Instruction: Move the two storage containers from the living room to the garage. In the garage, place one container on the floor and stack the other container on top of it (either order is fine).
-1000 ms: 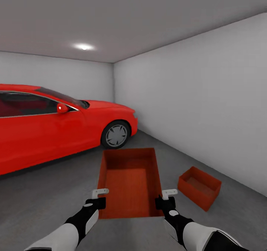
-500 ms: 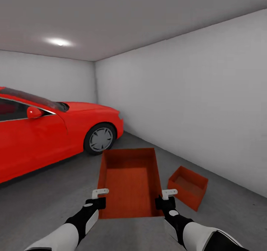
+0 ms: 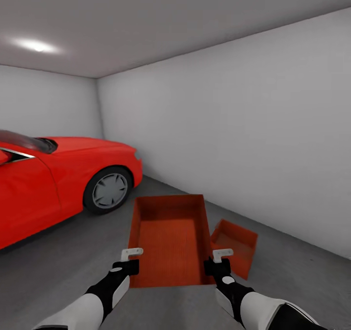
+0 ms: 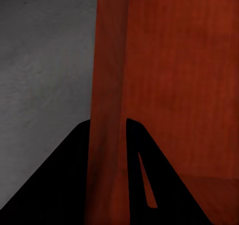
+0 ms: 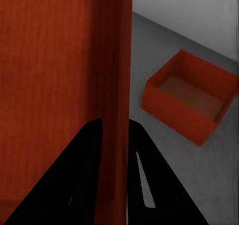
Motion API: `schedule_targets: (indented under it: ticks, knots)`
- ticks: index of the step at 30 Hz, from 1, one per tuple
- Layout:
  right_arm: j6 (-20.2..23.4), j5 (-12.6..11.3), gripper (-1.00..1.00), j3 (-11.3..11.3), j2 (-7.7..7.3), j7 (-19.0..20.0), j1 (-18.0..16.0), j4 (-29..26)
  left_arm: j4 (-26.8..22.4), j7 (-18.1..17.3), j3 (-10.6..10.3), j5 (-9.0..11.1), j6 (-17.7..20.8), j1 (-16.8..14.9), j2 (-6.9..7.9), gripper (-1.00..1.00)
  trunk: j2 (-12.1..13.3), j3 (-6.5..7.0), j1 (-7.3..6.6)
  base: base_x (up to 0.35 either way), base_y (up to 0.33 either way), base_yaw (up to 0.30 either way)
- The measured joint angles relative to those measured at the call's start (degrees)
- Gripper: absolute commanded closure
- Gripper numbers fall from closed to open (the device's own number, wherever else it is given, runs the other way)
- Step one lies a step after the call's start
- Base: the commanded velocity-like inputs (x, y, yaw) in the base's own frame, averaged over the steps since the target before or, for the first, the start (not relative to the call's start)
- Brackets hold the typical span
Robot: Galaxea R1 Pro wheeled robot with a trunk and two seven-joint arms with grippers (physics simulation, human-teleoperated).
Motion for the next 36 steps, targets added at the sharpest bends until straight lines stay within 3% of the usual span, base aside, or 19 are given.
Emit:
schedule_targets:
  ticks: [36]
  knots:
    - [-0.01,-0.03,1.00,0.03,0.00,0.00,0.00,0.00,0.01,0.00,0.00,0.01,-0.02,0.00,0.00,1.00,0.00,0.00,0.00,0.317,0.121,-0.284]
